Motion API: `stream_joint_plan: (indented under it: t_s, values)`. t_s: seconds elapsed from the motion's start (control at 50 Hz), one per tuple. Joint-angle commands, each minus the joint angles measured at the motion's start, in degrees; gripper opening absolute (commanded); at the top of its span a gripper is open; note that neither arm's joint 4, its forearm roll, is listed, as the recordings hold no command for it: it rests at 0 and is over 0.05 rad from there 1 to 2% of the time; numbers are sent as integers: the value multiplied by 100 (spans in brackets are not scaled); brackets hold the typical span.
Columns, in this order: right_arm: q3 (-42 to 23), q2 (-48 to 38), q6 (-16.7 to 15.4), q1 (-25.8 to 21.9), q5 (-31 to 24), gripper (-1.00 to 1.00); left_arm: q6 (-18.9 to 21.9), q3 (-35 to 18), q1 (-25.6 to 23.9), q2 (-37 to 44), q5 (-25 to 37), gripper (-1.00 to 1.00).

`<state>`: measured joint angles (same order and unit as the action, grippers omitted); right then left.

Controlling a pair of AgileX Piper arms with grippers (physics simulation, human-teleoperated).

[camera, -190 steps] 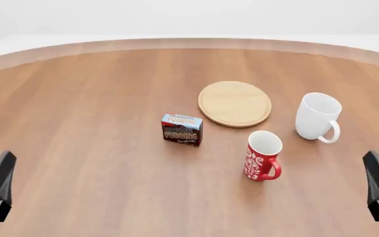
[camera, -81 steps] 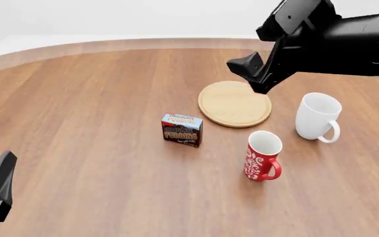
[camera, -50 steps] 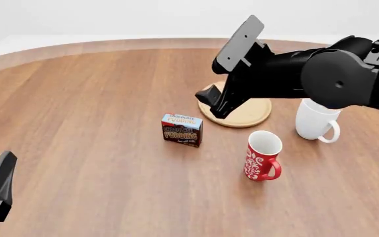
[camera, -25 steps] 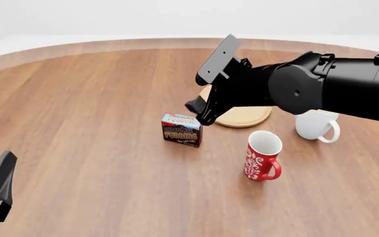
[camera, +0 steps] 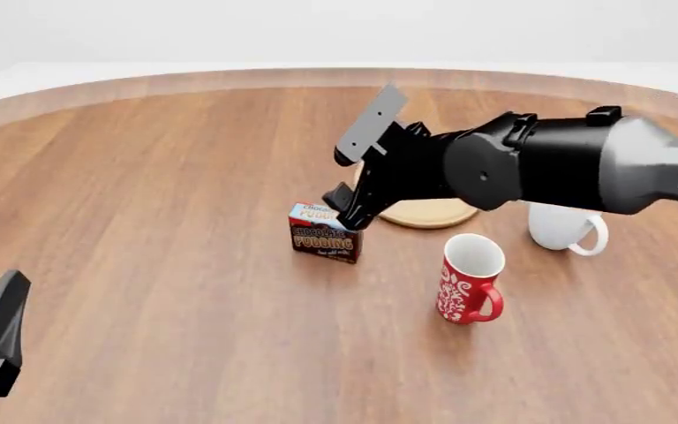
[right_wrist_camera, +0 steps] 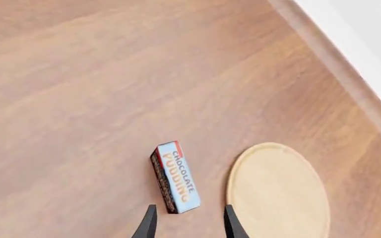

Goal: Put the chocolate pudding to the left of the plate.

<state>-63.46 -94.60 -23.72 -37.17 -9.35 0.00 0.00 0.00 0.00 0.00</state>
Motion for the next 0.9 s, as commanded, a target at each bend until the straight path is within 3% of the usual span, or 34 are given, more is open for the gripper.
stream_joint_plan:
  t_s: [0.02, 0.9]
  values:
    - [-99, -342, 49, 42, 162, 100, 0, 0, 0, 0, 0, 100]
    - [47, -1038, 320, 148, 744, 100, 0, 0, 0, 0, 0, 100]
